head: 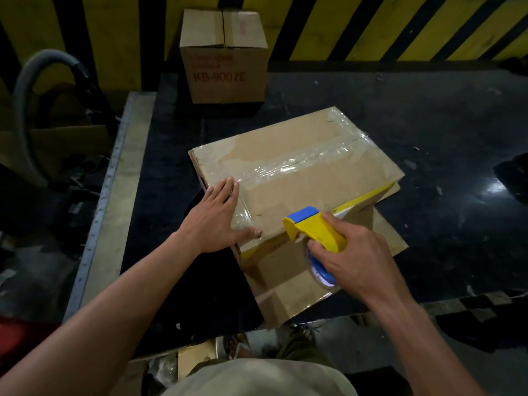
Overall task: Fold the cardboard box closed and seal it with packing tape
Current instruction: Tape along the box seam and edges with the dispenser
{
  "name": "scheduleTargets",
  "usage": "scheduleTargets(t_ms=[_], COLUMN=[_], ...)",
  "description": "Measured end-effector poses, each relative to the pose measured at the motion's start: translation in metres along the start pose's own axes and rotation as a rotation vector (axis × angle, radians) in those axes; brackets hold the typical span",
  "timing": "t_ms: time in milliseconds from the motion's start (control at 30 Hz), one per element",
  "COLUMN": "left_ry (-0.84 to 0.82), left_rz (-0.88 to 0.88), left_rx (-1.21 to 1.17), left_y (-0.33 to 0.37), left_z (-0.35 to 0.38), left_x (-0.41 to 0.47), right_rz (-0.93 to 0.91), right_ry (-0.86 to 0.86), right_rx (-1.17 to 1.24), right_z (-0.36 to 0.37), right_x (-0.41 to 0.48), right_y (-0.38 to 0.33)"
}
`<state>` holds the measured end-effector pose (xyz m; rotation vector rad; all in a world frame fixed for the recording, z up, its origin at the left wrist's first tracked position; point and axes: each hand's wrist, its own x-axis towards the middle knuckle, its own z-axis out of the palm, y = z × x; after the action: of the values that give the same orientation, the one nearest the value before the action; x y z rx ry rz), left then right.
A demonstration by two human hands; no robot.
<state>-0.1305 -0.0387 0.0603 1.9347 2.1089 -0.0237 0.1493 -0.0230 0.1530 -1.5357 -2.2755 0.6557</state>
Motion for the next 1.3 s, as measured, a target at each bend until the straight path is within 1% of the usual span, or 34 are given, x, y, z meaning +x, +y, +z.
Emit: scheduleTargets(t_ms=[200,333,467,600,667,767,867,967,1200,1233,1300], left_ry=[-0.042,-0.009,0.045,0.061,0.053,0.031,-0.008,0.032,0.09,0.089,0.079], left_rz=[-0.05,-0.065,0.011,0.062,0.056,0.022,0.007,-0.014,-0.007,-0.006,-0.006], left_rx=[0.009,0.005,-0.04,-0.07,-0.075,-0.08,-0.058,0.041,0.071,0.066,0.058], left_y=[0.012,0.052,0.105,0.164,0.192,0.225,0.246,0.251,0.241,0.241,0.241], left_z=[-0.016,-0.02,-0.022,-0.022,-0.02,-0.012,0.002,0.018,0.026,0.026,0.024], left_x=[0.003,0.018,0.057,0.112,0.142,0.182,0.203,0.204,0.201,0.199,0.196], right_rz=[0.036,0.088,0.17,0.328,0.413,0.477,0.532,0.574,0.523,0.511,0.484], right_ry=[-0.004,0.035,0.043,0.073,0.111,0.139,0.093,-0.011,-0.174,-0.188,-0.161], right_rx=[0.041,0.077,0.147,0.206,0.252,0.297,0.285,0.279,0.331,0.321,0.292], right_z=[-0.011,-0.02,-0.038,-0.058,-0.067,-0.081,-0.086,-0.08,-0.047,-0.042,-0.037], right_x=[0.019,0.029,0.041,0.06,0.071,0.087,0.105,0.123,0.146,0.146,0.146], right_y=[0.009,0.028,0.058,0.11,0.146,0.198,0.25,0.296,0.362,0.37,0.381])
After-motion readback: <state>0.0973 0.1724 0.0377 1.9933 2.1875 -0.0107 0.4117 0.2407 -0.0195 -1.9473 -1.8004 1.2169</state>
